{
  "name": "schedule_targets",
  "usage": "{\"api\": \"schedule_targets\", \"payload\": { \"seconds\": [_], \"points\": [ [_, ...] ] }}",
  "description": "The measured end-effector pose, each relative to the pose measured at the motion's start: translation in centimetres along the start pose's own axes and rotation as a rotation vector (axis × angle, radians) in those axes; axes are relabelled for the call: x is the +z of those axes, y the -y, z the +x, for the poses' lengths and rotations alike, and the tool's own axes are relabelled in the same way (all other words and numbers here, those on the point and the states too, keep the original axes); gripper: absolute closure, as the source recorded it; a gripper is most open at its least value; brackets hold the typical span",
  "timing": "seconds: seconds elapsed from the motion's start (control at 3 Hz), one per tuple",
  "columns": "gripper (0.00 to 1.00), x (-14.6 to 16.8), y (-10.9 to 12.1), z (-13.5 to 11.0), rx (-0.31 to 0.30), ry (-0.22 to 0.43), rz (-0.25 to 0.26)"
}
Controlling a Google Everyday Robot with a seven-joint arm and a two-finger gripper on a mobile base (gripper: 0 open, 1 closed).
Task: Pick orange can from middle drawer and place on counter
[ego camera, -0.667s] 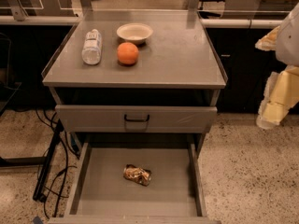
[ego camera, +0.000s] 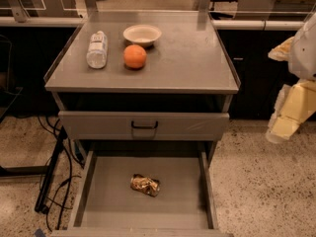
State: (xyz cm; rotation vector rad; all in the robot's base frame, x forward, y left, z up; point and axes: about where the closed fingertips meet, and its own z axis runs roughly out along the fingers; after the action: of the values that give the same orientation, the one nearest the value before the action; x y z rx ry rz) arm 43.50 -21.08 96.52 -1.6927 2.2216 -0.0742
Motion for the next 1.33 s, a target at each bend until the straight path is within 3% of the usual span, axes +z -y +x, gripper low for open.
{"api": "schedule_targets", "payload": {
  "seconds": [0.67,1.0,1.33],
  "points": [
    [0.00,7.5,-3.9,-3.5,0.067,0.155,-0.006],
    [0.00,12.8,-4.2,-5.4,0.121,0.227,0.044],
    [0.00,12.8,-4.2,-5.4,0.121,0.227,0.043]
  ]
}}
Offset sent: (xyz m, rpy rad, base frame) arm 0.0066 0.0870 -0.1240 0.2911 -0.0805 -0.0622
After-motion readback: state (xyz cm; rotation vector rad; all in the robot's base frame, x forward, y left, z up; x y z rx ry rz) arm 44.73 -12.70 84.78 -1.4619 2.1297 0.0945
